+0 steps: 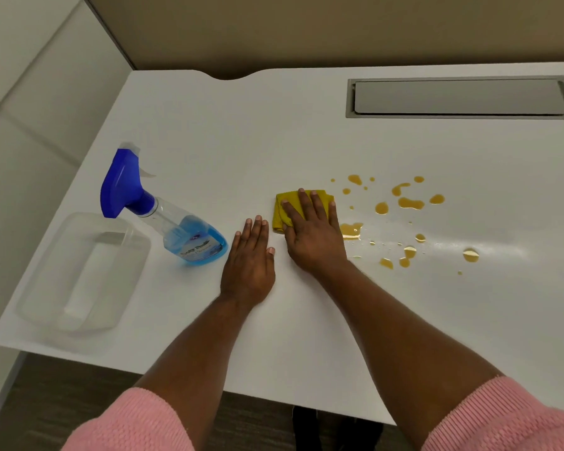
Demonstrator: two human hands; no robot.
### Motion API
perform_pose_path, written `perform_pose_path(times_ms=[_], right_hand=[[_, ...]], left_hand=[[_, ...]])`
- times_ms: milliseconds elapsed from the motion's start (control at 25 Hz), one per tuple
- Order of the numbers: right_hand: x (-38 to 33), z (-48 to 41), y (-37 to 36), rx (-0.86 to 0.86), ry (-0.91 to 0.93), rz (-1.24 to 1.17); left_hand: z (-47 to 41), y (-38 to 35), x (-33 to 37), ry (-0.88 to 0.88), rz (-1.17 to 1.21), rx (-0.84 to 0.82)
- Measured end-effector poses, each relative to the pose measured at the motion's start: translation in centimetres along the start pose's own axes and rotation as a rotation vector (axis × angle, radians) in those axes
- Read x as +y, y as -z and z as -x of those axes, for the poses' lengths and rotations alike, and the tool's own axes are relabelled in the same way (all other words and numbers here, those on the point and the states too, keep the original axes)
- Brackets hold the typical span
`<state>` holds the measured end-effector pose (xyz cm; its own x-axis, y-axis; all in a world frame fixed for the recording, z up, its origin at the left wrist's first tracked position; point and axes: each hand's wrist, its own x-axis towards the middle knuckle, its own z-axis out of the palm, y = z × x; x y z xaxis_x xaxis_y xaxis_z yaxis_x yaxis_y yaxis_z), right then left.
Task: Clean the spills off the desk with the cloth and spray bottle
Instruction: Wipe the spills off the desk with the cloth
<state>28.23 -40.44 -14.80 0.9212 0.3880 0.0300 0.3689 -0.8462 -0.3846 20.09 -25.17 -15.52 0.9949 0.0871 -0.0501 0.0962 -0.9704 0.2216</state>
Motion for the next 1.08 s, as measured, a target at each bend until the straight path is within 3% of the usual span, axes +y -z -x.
perform_pose_path(times_ms=[280, 480, 760, 920, 1080], right_hand=[[3.0, 9.4, 1.1, 0.065, -0.092, 0.035], [6.8, 12.8, 3.0, 0.127, -0.257, 0.093], [11.6, 16.7, 5.6, 0.178, -0.501, 0.213], [12.9, 17.0, 6.7, 0.235, -0.494, 0.192], [10.3, 15.6, 5.2, 0.173, -0.408, 0.158]], left_hand=[[0.1, 0.2, 0.3, 0.003, -0.021, -0.021], [0.8, 0.8, 2.0, -0.002, 0.034, 0.009], [2.4, -0.3, 10.1, -0.226, 0.077, -0.009], [2.1, -1.7, 11.9, -0.252, 0.043, -0.064], [2.1, -2.6, 11.8, -0.249, 0.028, -0.053]])
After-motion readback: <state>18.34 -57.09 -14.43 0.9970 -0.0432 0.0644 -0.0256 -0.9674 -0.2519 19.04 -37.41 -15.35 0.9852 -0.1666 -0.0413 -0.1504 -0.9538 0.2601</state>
